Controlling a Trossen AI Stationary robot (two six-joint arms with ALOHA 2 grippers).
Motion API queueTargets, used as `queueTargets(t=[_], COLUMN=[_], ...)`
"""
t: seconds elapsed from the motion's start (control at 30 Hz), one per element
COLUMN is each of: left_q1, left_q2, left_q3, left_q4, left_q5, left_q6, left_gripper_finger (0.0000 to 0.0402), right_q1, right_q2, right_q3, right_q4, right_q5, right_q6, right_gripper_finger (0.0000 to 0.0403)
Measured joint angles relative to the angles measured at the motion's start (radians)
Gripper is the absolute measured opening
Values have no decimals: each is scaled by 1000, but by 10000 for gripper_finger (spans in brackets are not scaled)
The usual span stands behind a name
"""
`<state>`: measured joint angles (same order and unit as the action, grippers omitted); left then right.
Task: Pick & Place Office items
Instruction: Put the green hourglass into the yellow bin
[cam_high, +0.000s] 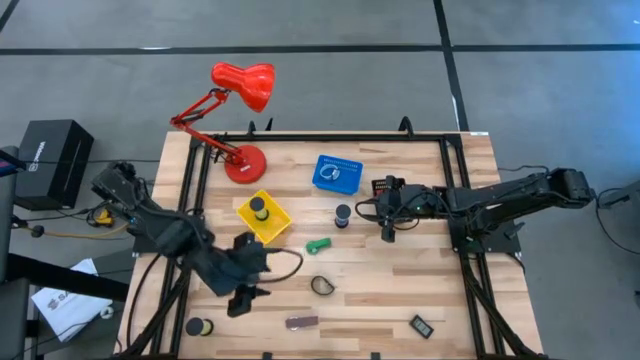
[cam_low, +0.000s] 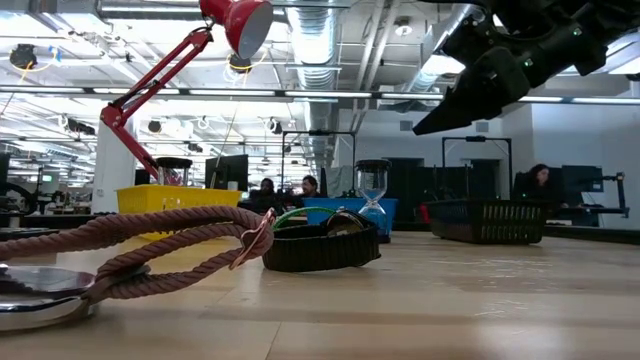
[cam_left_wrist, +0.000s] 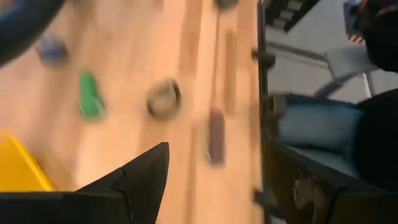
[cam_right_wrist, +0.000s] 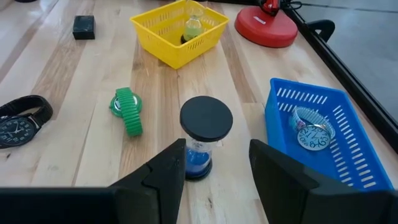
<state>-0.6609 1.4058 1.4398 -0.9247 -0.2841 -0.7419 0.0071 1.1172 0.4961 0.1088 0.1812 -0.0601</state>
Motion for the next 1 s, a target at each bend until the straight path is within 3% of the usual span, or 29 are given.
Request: queueTargets(t=[0.2, 0.57, 0.73, 1.0], left_q1=[-57, -165, -214, -316], left_q2=[29, 70, 70, 70], left_q3=[-98, -284, -329, -365], left_q4=[-1, 0, 5, 10], left_q5=[183, 512, 535, 536], left_q6=[-358, -670, -809, -836], left_gripper_finger=[266, 304, 295, 276], right_q1=[-5, -83, -123, -172], right_q2=[0, 0, 0, 0], right_q3=[0, 0, 0, 0], right_q4=[1, 56, 120, 125], right_q5=[-1, 0, -1, -1], right_q6=[-1, -171, -177, -177], right_gripper_finger=[168, 168, 168, 168])
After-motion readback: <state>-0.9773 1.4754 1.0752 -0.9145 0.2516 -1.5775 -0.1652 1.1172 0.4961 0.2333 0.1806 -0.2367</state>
